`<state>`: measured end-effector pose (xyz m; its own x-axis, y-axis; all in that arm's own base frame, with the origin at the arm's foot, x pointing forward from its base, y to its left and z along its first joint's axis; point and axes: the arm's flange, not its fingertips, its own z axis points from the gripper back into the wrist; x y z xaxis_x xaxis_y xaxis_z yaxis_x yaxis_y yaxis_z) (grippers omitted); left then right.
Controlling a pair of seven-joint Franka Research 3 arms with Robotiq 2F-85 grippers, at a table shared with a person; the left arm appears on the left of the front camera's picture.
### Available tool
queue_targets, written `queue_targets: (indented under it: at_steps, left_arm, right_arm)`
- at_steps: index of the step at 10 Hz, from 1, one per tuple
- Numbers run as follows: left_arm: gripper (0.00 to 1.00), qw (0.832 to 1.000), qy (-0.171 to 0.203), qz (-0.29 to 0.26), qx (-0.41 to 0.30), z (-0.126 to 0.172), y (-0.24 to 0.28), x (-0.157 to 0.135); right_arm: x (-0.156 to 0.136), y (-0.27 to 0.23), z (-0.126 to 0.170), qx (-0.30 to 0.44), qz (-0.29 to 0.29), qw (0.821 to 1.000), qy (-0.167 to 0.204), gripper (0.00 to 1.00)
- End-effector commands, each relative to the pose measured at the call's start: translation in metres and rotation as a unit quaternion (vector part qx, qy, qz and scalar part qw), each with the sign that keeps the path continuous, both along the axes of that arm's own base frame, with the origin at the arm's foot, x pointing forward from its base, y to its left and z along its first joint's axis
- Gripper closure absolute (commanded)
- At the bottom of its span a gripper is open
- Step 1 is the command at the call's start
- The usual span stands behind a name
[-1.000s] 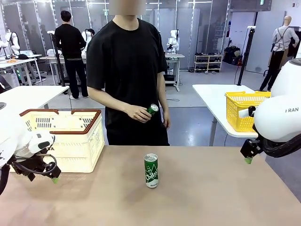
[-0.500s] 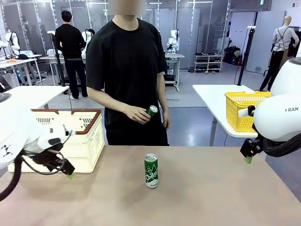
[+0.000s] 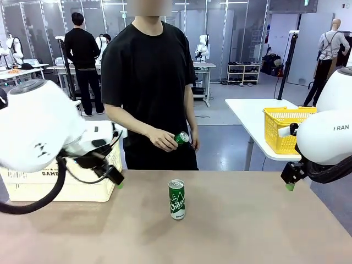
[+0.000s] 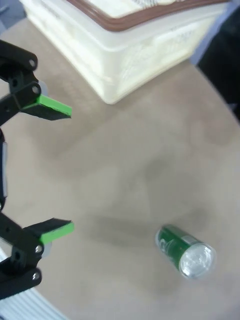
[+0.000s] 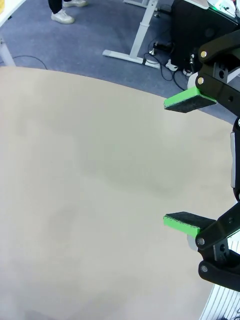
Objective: Place the drinks into the Shopping basket.
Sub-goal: Pick up one drink and place it into the Shopping basket.
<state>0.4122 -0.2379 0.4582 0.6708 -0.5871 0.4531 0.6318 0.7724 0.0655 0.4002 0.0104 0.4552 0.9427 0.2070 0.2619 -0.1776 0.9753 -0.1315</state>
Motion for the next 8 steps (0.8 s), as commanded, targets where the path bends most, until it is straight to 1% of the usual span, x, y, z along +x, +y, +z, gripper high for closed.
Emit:
queue_targets:
  at_steps: [1,3,4,6,7,8]
  left_arm:
    - [0.00,0.999,0.011,-0.035,0.012,0.009,-0.031,0.028]
    - [0.00,0.997,0.035,-0.072,0.011,0.011,-0.070,0.041]
    - [0.00,0.996,0.033,-0.076,0.013,0.004,-0.087,0.056]
    - [0.00,0.996,0.048,-0.077,0.005,-0.009,-0.103,0.076]
    - [0.00,0.995,0.059,-0.077,0.003,-0.015,-0.105,0.078]
    - [0.00,0.995,0.060,-0.082,0.012,-0.015,-0.105,0.071]
  right_arm:
    - [0.000,-0.002,0.002,-0.002,0.006,1.000,0.002,0.00]
    - [0.000,-0.002,0.002,-0.002,0.006,1.000,0.002,0.00]
    - [0.000,-0.002,0.002,-0.002,0.006,1.000,0.002,0.00]
    - [0.000,-0.002,0.002,-0.002,0.006,1.000,0.002,0.00]
    - [0.000,-0.002,0.002,-0.002,0.006,1.000,0.002,0.00]
    - [0.000,-0.002,0.002,-0.002,0.006,1.000,0.002,0.00]
